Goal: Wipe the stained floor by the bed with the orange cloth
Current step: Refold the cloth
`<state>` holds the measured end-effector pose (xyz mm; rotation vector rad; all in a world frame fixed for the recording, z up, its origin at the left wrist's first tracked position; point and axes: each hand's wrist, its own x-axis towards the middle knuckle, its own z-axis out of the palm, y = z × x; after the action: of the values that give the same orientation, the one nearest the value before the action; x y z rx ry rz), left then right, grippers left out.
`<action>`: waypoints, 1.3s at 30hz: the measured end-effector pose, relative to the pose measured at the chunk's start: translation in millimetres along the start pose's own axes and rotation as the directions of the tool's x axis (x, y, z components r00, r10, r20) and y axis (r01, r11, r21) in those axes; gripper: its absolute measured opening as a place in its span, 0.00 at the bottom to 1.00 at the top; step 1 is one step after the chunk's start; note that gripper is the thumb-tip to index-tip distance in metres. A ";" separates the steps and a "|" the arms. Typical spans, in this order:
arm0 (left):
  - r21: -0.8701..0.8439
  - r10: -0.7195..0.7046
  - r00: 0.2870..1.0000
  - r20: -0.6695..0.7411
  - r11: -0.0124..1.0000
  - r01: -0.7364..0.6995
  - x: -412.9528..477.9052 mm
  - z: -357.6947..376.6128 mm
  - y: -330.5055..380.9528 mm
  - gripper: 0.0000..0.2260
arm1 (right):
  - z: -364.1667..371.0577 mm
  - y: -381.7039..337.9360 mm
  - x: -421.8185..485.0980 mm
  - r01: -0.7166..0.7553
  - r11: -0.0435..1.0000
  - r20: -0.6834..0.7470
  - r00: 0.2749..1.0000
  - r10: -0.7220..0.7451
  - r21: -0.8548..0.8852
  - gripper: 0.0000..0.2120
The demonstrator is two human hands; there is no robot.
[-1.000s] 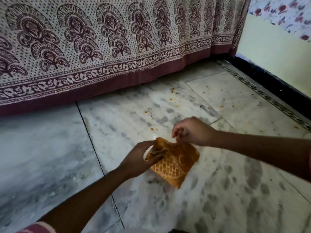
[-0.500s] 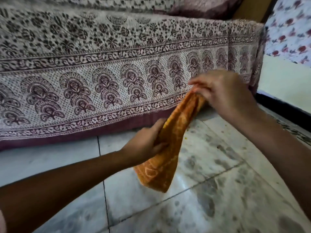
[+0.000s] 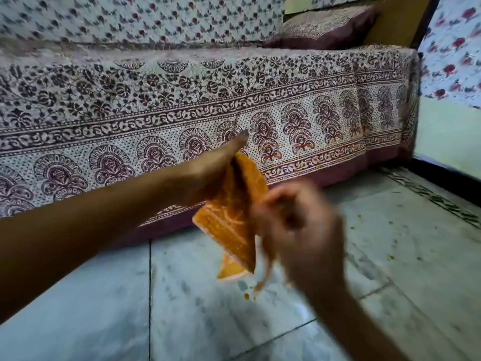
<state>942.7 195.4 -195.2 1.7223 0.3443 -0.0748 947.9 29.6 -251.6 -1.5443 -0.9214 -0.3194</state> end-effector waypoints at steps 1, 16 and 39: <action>-0.005 -0.006 1.000 0.002 1.000 0.006 1.3 4.1 2.7 0.20 | 12.9 -3.5 -12.7 -0.038 0.996 0.104 0.994 0.030 0.075 0.04; -0.259 -0.042 0.999 0.031 0.965 0.049 0.1 -42.3 0.3 0.27 | -19.3 48.2 50.9 -0.722 0.601 0.585 0.664 0.465 0.343 0.06; -0.109 0.111 0.956 0.272 0.990 -0.084 141.7 -49.4 -195.7 0.30 | 18.7 158.0 25.7 -0.731 0.450 0.297 0.341 0.892 -0.513 0.28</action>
<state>1017.9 297.2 -406.8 1.6048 0.0533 -0.2223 1069.9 66.7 -350.0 -2.2432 -0.3439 0.8331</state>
